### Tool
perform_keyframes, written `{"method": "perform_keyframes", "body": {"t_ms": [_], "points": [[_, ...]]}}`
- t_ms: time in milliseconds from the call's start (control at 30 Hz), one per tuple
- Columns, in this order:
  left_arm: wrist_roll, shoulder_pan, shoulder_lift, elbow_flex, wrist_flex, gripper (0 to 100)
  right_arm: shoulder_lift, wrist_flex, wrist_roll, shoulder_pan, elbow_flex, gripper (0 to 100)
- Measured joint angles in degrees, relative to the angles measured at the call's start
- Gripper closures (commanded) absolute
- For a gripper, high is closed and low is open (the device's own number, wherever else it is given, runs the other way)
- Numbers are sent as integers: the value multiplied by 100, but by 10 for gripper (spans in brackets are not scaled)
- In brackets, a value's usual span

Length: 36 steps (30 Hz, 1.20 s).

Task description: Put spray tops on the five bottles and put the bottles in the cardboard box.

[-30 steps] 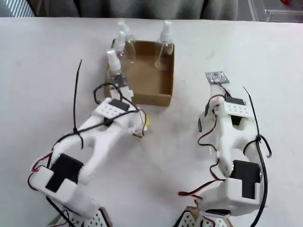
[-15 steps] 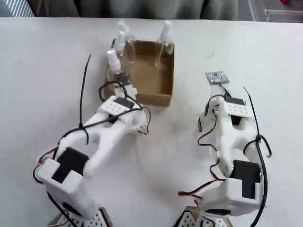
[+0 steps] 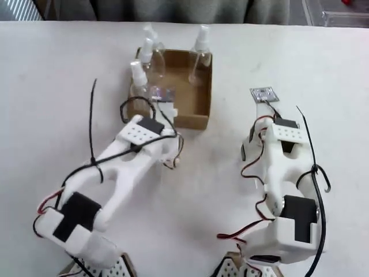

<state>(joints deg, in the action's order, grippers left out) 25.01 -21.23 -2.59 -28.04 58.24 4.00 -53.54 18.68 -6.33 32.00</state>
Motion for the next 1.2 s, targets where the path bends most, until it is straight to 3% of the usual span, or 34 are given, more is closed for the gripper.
{"method": "perform_keyframes", "body": {"t_ms": [167,433,633,833,1200], "points": [[-554,378,404,-220,18,980,0,0,0,0,0,982],[-633,932,1477,-853,18,980,-141,9,-9,0,97,982],[-633,958,2708,-1916,-554,980,-598,-62,-167,-18,211,982],[-633,958,3613,-2470,-800,980,-2040,-791,-167,-9,-105,981],[-633,1679,3824,-2479,-1002,980,-4949,-721,-193,633,-387,983]]}}
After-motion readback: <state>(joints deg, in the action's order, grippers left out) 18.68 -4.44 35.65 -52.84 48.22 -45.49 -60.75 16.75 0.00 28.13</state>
